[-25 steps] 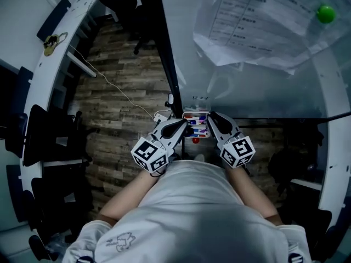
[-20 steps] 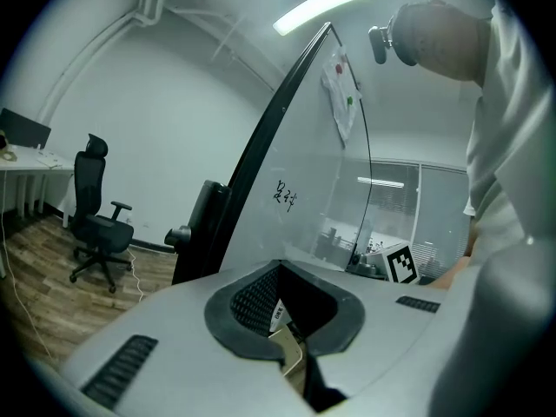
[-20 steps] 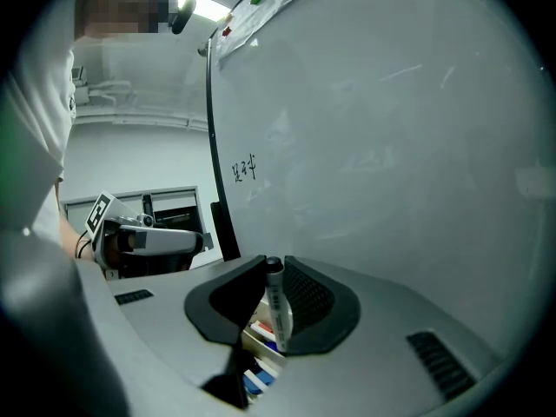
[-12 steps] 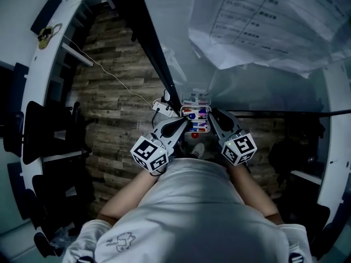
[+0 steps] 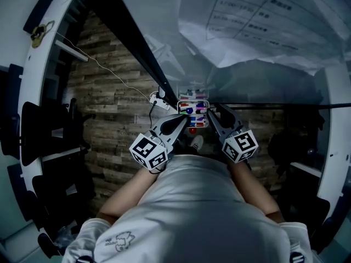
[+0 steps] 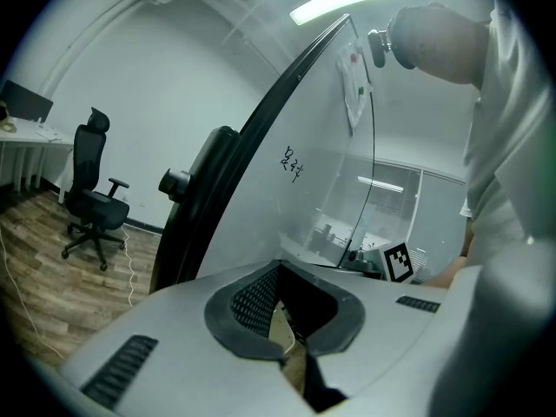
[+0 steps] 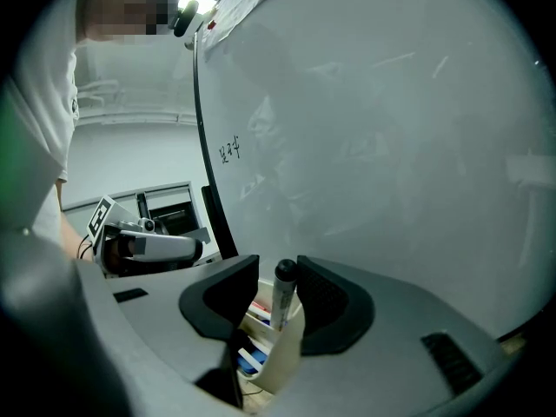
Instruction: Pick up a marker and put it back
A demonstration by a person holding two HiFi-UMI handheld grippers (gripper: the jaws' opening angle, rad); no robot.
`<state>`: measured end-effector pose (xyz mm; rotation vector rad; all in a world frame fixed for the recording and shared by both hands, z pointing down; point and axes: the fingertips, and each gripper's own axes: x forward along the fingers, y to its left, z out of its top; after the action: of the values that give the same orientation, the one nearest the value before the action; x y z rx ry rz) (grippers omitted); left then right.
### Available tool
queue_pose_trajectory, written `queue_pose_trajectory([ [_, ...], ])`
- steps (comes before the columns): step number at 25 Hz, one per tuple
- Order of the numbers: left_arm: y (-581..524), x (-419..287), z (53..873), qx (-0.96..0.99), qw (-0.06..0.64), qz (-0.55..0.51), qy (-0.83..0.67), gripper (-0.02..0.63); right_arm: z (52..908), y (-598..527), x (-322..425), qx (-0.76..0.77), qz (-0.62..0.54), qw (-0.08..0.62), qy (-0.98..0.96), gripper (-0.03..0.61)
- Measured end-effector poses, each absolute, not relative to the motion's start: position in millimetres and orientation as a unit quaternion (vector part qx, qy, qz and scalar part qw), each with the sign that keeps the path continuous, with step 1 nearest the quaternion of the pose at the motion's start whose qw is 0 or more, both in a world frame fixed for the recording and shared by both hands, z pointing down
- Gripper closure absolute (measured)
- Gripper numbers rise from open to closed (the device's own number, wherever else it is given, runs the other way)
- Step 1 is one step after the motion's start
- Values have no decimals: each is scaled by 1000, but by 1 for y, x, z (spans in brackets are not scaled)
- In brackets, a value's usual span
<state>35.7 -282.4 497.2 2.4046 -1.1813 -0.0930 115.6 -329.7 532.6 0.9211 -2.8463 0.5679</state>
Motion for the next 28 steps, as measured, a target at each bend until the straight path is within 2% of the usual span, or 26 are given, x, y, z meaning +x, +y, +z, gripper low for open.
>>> queue_pose_trajectory([
  [25, -257, 37, 501, 862, 234, -40, -447, 609, 515, -325, 145, 334, 140, 55, -931, 442],
  [28, -254, 30, 501, 863, 230, -39, -449, 609, 508, -326, 143, 340, 132, 47, -930, 463],
])
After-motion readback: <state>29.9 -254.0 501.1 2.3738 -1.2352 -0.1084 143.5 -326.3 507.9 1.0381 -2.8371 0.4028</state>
